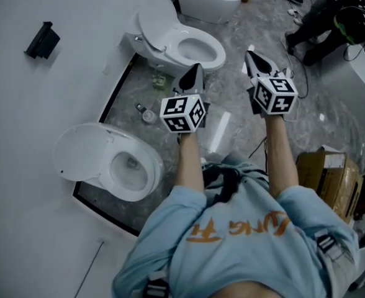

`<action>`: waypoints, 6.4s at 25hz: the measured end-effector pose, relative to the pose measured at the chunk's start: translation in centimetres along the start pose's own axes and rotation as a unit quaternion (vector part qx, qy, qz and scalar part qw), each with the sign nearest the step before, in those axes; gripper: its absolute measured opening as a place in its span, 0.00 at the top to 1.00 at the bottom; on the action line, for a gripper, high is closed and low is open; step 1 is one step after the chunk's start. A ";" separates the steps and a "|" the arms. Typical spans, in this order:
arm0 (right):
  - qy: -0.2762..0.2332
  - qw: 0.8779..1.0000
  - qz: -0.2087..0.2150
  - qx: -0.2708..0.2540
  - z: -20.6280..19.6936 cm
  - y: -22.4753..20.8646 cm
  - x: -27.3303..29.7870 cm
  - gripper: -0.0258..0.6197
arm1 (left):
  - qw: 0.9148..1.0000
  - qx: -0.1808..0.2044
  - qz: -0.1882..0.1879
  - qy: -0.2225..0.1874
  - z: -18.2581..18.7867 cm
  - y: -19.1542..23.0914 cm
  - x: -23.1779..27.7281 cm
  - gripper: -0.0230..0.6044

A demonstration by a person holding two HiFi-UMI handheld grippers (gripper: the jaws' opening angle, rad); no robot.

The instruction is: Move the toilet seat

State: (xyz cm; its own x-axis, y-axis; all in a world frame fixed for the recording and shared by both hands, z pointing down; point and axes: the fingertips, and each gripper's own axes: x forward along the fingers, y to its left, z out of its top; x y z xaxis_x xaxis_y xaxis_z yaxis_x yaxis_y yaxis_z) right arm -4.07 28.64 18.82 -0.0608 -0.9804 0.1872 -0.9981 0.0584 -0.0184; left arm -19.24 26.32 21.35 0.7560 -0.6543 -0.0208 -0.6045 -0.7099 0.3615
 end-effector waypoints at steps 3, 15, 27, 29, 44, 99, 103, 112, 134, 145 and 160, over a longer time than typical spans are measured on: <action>-0.008 1.000 0.015 -0.014 1.2 0.4 1.3 0.96 | 1.000 -0.010 -0.003 -0.022 0.9 0.8 1.0 0.96; -0.039 0.998 0.053 0.017 2.1 -6.3 12.9 0.96 | 0.992 0.021 0.126 -0.008 0.0 9.8 9.2 0.96; -0.024 0.994 0.100 0.035 4.9 -26.4 33.7 0.96 | 0.974 0.049 0.217 0.051 -2.5 13.3 34.5 0.96; -0.007 0.993 0.113 0.045 4.0 -29.1 36.8 0.96 | 0.970 0.049 0.224 0.076 -3.8 13.5 38.0 0.96; 0.095 0.962 0.224 0.123 -5.0 -27.9 48.2 0.96 | 0.929 0.025 0.312 0.195 -11.5 19.3 41.1 0.96; 0.412 0.379 0.668 -0.490 -57.2 -23.3 47.8 0.49 | 0.826 0.018 0.022 0.563 -58.1 27.8 45.6 0.58; 0.410 0.288 0.683 -0.531 -59.6 -24.2 46.8 0.40 | 0.812 0.025 -0.023 0.582 -59.1 27.3 45.7 0.50; 0.382 0.198 0.681 -0.593 -62.8 -25.1 46.3 0.39 | 0.803 0.025 -0.072 0.590 -60.4 26.3 45.5 0.43; 0.424 0.166 0.712 -0.534 -52.0 -24.2 45.0 0.43 | 0.804 0.160 -0.080 0.567 -52.6 23.7 45.2 0.43; 0.432 0.192 0.719 -0.510 -43.7 -22.5 45.4 0.46 | 0.794 0.234 -0.083 0.554 -46.3 23.2 45.7 0.46; 0.308 0.359 0.656 -0.588 -34.2 -19.2 48.1 0.58 | 0.792 0.280 -0.065 0.539 -36.3 24.6 45.6 0.58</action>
State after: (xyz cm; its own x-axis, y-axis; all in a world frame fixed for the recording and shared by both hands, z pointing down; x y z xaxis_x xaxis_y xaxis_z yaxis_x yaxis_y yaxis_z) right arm 11.93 -13.24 61.80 -0.1123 0.2427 0.9636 0.6012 0.7887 -0.1286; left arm 9.51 -11.48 63.13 0.4139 -0.1780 0.8928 -0.2934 -0.9544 -0.0543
